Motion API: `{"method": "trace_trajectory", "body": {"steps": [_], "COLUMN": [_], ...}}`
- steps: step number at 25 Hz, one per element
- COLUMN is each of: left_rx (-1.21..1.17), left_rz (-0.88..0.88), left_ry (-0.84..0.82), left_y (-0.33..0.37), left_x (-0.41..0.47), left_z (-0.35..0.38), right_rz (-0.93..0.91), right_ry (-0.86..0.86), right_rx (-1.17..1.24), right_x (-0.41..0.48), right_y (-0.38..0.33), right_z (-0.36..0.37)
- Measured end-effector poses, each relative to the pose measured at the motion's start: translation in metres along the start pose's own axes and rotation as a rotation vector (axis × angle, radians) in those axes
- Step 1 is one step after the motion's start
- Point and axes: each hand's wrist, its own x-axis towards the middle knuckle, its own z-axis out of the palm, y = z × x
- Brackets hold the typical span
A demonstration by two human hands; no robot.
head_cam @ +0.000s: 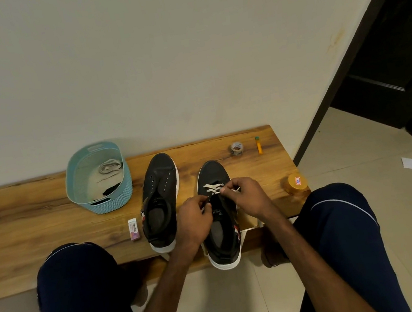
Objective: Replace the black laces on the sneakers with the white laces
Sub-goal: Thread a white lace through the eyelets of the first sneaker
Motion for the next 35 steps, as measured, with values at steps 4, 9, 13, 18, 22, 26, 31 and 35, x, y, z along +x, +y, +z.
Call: {"method": "trace_trajectory", "body": {"steps": [4,9,13,18,22,26,31,35], "left_rx": [-0.224,-0.282,-0.308,-0.373,-0.360,-0.326,-1.071,-0.710], "left_rz": [-0.116,-0.127,-0.152,-0.132,-0.104,-0.121,-0.092,-0.088], "left_ry": [-0.046,-0.040,-0.047,-0.048,-0.002,0.068,0.154,0.142], "left_y": [-0.012,-0.013,-0.015,-0.014,-0.013,-0.010,0.015,0.005], "left_x": [0.004,0.003,0.004,0.002,0.006,0.007,-0.003,-0.007], "left_z": [-0.001,0.000,0.001,0.001,0.003,0.005,-0.031,-0.053], "right_rz": [-0.101,-0.122,-0.128,-0.138,-0.110,-0.083,-0.044,-0.029], "right_ry": [0.002,0.037,0.008,-0.009,0.015,-0.061,0.065,0.141], "right_rx": [-0.159,-0.252,-0.280,-0.344,-0.187,-0.311,-0.307,-0.321], "right_x": [0.003,0.005,0.006,0.004,-0.001,-0.016,-0.025,-0.029], "right_y": [0.000,0.000,0.000,0.000,0.002,0.004,0.005,0.005], "right_z": [0.012,0.023,0.025,0.031,0.032,0.031,0.027,0.029]}}
